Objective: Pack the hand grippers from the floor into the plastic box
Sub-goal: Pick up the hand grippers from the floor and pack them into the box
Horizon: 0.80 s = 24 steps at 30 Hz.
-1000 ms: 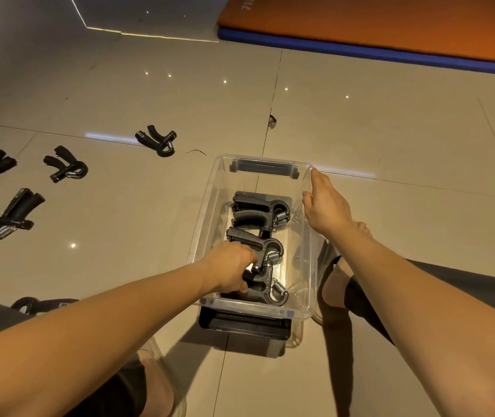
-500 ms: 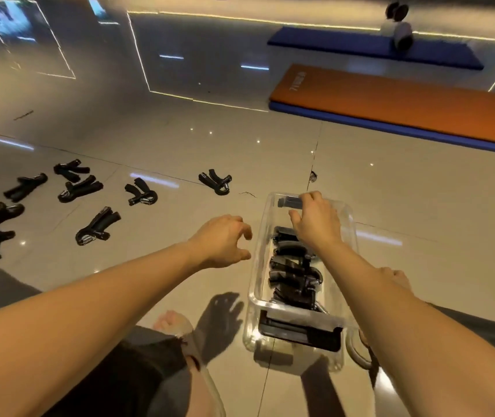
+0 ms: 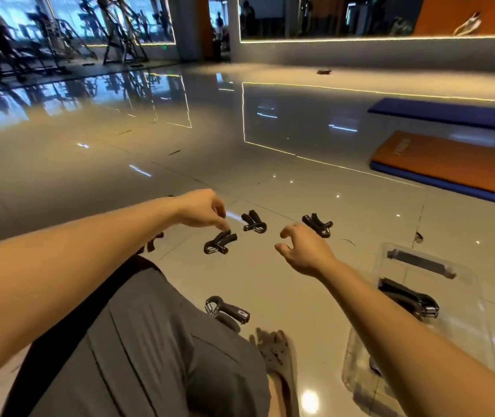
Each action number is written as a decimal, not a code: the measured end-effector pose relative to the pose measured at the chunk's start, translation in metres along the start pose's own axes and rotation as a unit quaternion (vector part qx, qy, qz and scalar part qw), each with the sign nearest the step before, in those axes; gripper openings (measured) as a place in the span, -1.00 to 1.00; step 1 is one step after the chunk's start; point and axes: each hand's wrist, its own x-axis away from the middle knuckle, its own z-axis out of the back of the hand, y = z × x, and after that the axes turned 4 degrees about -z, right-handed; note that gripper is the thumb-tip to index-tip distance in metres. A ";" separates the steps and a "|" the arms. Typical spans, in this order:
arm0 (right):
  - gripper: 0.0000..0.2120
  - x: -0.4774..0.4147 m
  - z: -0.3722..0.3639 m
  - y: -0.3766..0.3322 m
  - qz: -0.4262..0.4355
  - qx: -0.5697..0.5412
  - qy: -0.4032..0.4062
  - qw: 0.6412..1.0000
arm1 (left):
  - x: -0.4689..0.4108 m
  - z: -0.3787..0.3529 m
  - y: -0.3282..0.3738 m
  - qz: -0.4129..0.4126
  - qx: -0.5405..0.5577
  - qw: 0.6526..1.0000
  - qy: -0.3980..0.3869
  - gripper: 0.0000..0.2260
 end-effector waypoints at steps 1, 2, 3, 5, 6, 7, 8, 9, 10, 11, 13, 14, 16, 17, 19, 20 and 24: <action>-0.60 -0.001 -0.004 -0.008 0.003 0.000 -0.004 1.000 | 0.006 0.010 -0.012 0.010 -0.002 1.000 -0.014 -0.67; -0.60 -0.004 -0.008 -0.014 0.006 0.005 -0.010 1.000 | 0.011 0.019 -0.024 0.017 0.000 0.999 -0.028 -0.67; -0.60 -0.009 -0.012 -0.020 0.006 0.011 -0.017 1.000 | 0.016 0.026 -0.036 0.024 0.003 0.999 -0.039 -0.67; -0.59 -0.019 -0.025 -0.031 0.002 0.019 -0.035 0.999 | 0.023 0.037 -0.062 0.042 0.010 0.998 -0.047 -0.67; -0.58 -0.025 -0.035 -0.035 0.002 0.021 -0.043 0.999 | 0.025 0.039 -0.077 0.050 0.013 0.998 -0.043 -0.67; -0.58 -0.032 -0.048 -0.040 0.002 0.024 -0.051 0.998 | 0.028 0.039 -0.093 0.059 0.018 0.997 -0.037 -0.68; -0.58 -0.037 -0.062 -0.044 0.002 0.030 -0.063 0.998 | 0.030 0.037 -0.112 0.070 0.024 0.997 -0.031 -0.69; -0.57 -0.042 -0.078 -0.049 0.001 0.038 -0.079 0.996 | 0.031 0.031 -0.134 0.084 0.030 0.996 -0.025 -0.70; -0.56 -0.047 -0.097 -0.054 0.001 0.047 -0.100 0.994 | 0.034 0.022 -0.157 0.102 0.035 0.994 -0.017 -0.71; -0.54 -0.052 -0.116 -0.058 0.000 0.057 -0.122 0.991 | 0.035 0.013 -0.182 0.120 0.039 0.992 -0.010 -0.72; -0.50 -0.060 -0.157 -0.066 -0.001 0.080 -0.171 0.982 | 0.039 -0.014 -0.230 0.156 0.055 0.986 -0.001 -0.72; -0.48 -0.063 -0.178 -0.069 -0.002 0.093 -0.199 0.975 | 0.041 -0.029 -0.252 0.172 0.064 0.983 0.003 -0.73; -0.41 -0.066 -0.216 -0.073 -0.011 0.125 -0.258 0.958 | 0.047 -0.063 -0.292 0.212 0.075 0.974 0.016 -0.75; -0.37 -0.066 -0.233 -0.074 -0.018 0.140 -0.284 0.948 | 0.049 -0.082 -0.310 0.233 0.081 0.969 0.021 -0.72; -0.32 -0.065 -0.266 -0.071 -0.038 0.161 -0.319 0.933 | 0.049 -0.120 -0.342 0.269 0.093 0.958 0.022 -0.64; -0.32 -0.064 -0.281 -0.069 -0.049 0.169 -0.326 0.929 | 0.047 -0.137 -0.355 0.283 0.097 0.954 0.023 -0.60; -0.47 -0.062 -0.322 -0.056 -0.054 0.212 -0.273 0.937 | 0.034 -0.187 -0.394 0.314 0.142 0.938 0.031 -0.51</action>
